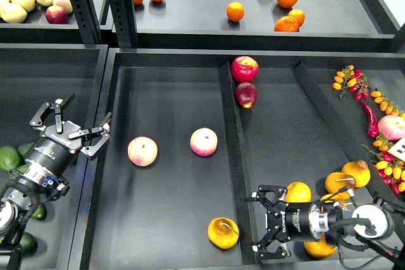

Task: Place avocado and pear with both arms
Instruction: 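Move the right gripper down toward the yellow pear nearest the robot, then close the right gripper around the yellow pear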

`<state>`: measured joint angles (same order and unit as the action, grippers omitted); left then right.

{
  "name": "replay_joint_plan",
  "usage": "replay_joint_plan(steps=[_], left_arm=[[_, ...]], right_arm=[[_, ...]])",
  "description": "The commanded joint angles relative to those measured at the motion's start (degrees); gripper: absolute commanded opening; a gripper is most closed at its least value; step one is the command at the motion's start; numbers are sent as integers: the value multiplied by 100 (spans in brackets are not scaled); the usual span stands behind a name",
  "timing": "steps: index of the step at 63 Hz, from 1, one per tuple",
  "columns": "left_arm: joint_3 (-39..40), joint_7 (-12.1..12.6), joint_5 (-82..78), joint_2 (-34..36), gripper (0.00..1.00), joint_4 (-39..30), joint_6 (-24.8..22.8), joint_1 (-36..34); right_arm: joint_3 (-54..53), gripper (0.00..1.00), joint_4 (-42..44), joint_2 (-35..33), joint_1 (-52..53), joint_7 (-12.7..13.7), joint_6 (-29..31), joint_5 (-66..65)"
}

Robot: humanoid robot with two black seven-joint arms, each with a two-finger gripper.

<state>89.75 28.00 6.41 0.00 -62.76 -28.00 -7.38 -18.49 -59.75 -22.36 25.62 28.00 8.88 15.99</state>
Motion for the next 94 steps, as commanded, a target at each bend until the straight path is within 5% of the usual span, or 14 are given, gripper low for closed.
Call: replay_joint_plan(steps=[1, 15, 94], left_arm=[[8, 0, 1, 0, 99, -34, 0, 8], [-1, 0, 1, 0, 99, -96, 0, 52], [-107, 0, 9, 0, 99, -96, 0, 61]], right_arm=[[-5, 100, 191, 144, 13, 0, 0, -9], [-49, 97, 561, 364, 13, 0, 9, -158], [-577, 33, 956, 786, -75, 0, 62, -387]])
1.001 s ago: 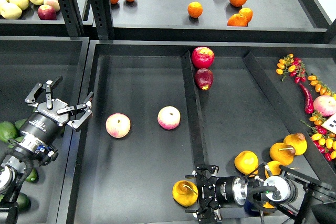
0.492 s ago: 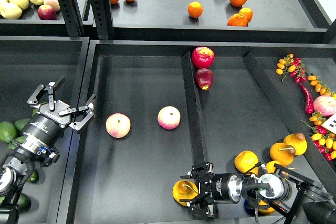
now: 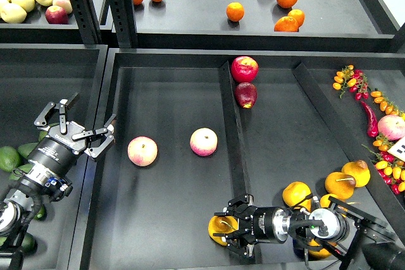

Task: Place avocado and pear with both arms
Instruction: 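Close the right gripper around the yellow pear, then carry the pear with the right gripper to the yellow pears and release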

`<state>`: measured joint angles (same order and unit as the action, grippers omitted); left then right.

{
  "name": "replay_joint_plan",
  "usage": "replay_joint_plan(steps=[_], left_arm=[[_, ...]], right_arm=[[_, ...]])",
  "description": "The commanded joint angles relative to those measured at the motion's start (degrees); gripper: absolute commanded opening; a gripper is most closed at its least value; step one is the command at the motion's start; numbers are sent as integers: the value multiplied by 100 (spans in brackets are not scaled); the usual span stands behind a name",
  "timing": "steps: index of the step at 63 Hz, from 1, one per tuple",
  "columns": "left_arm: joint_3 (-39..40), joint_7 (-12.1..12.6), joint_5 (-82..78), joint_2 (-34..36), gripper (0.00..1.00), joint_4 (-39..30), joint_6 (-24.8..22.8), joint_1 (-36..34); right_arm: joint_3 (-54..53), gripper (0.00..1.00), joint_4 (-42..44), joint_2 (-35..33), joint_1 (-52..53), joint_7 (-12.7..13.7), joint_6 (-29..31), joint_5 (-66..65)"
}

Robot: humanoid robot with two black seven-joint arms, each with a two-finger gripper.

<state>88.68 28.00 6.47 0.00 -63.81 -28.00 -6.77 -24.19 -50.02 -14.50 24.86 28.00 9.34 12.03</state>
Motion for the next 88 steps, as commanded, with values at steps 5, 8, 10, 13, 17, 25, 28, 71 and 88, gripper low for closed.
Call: replay_joint_plan(steps=[5, 8, 10, 13, 17, 25, 28, 71, 88], left_arm=[[0, 0, 4, 0, 99, 0, 0, 0], [-9, 0, 4, 0, 99, 0, 0, 0], [-9, 0, -5, 0, 99, 0, 0, 0], [-9, 0, -5, 0, 99, 0, 0, 0], [-9, 0, 4, 0, 99, 0, 0, 0], [-35, 0, -5, 0, 99, 0, 0, 0], [-35, 0, -5, 0, 99, 9, 0, 0], [-123, 0, -5, 0, 99, 18, 0, 26], [-123, 0, -5, 0, 99, 18, 0, 53]], right_arm=[[-15, 32, -35, -1, 10, 0, 24, 10], [-15, 31, -43, 8, 10, 0, 24, 19], [-33, 31, -61, 8, 10, 0, 24, 19], [-129, 31, -96, 8, 10, 0, 24, 19], [-296, 31, -149, 8, 10, 0, 15, 27], [-516, 30, -228, -1, 36, 0, 15, 36], [-604, 30, -254, -1, 54, 0, 7, 36], [-1351, 30, -1371, -2048, -412, 0, 200, 388], [-1342, 31, -949, -2075, -930, 0, 613, 151]])
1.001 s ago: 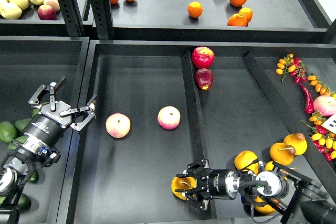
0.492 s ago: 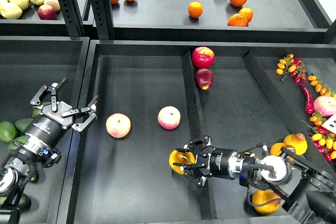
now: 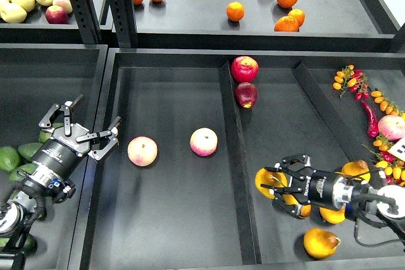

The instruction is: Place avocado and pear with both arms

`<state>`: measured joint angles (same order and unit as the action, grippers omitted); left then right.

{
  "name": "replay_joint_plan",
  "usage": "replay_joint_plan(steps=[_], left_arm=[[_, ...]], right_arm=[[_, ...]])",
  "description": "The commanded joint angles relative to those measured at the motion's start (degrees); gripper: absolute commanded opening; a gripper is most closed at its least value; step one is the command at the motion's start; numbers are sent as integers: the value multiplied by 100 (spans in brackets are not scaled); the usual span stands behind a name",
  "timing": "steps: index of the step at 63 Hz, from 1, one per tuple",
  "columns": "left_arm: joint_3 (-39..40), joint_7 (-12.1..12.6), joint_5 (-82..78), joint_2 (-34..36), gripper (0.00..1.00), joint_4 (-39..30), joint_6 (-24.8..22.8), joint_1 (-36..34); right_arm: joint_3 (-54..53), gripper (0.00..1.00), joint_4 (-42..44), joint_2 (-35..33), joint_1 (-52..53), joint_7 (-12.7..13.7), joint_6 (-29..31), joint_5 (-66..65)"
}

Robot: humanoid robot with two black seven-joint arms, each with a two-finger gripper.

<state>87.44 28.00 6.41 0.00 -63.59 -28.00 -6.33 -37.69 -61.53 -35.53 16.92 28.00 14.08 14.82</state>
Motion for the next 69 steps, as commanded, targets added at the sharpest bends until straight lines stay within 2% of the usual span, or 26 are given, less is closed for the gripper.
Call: replay_joint_plan(steps=[1, 13, 34, 54, 61, 64, 65, 67, 69], left_arm=[[1, 0, 0, 0, 99, -4, 0, 9], [-8, 0, 0, 0, 99, -22, 0, 44], [-8, 0, 9, 0, 99, -31, 0, 71], [-8, 0, 9, 0, 99, -92, 0, 168], [-8, 0, 9, 0, 99, -110, 0, 168], [-8, 0, 9, 0, 99, -110, 0, 168], [-8, 0, 1, 0, 99, -110, 0, 168], [-8, 0, 9, 0, 99, -118, 0, 168], [-8, 0, 1, 0, 99, -118, 0, 168]], right_arm=[[7, 31, 255, 38, -154, 0, 174, -145], [7, 32, 571, 205, -285, 0, 377, -216], [7, 38, 783, 442, -329, 0, 385, -339], [-1, 52, 827, 512, -312, 0, 385, -357], [-45, 65, 791, 504, -303, 0, 377, -348], [-89, 75, 783, 504, -303, 0, 377, -348], [-107, 83, 774, 504, -303, 0, 359, -339], [-124, 93, 739, 504, -303, 0, 315, -339], [-124, 96, 704, 495, -286, 0, 298, -339]])
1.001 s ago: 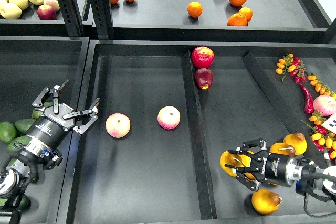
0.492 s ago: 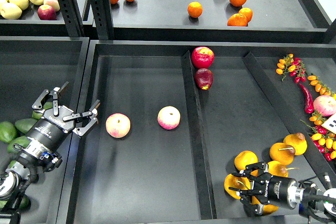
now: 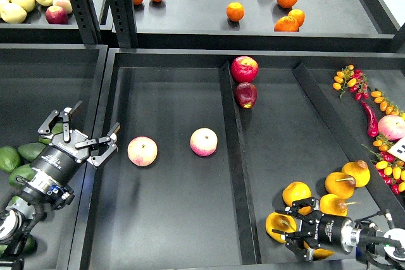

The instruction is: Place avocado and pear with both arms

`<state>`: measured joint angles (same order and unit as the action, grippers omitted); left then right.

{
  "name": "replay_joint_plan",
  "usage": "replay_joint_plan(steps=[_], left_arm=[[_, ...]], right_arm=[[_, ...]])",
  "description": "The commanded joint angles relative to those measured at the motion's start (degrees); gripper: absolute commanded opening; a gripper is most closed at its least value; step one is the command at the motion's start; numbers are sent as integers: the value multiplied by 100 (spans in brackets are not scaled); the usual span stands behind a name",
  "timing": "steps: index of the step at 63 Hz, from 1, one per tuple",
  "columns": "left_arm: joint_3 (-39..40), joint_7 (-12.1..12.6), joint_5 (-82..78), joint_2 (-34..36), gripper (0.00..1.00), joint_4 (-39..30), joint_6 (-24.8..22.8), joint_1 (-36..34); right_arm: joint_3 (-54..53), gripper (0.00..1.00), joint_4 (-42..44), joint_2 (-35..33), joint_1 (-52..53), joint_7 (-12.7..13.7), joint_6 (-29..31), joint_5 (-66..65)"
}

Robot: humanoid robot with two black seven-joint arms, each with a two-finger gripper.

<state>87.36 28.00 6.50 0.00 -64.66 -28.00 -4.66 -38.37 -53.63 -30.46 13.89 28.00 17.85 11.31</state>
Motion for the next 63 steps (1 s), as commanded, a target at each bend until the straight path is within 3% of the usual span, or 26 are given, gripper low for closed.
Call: replay_joint_plan(steps=[1, 26, 44, 63], left_arm=[[1, 0, 0, 0, 99, -12, 0, 0], [1, 0, -8, 0, 99, -12, 0, 44], [9, 0, -8, 0, 99, -12, 0, 53], [18, 0, -8, 0, 99, -3, 0, 211]], right_arm=[[-66, 96, -104, -22, 18, 0, -80, 12], [-1937, 98, -974, 216, 79, 0, -326, 513], [-3457, 98, -869, 1515, 141, 0, -738, 486], [-4047, 99, -517, 2588, 334, 0, -827, 477]])
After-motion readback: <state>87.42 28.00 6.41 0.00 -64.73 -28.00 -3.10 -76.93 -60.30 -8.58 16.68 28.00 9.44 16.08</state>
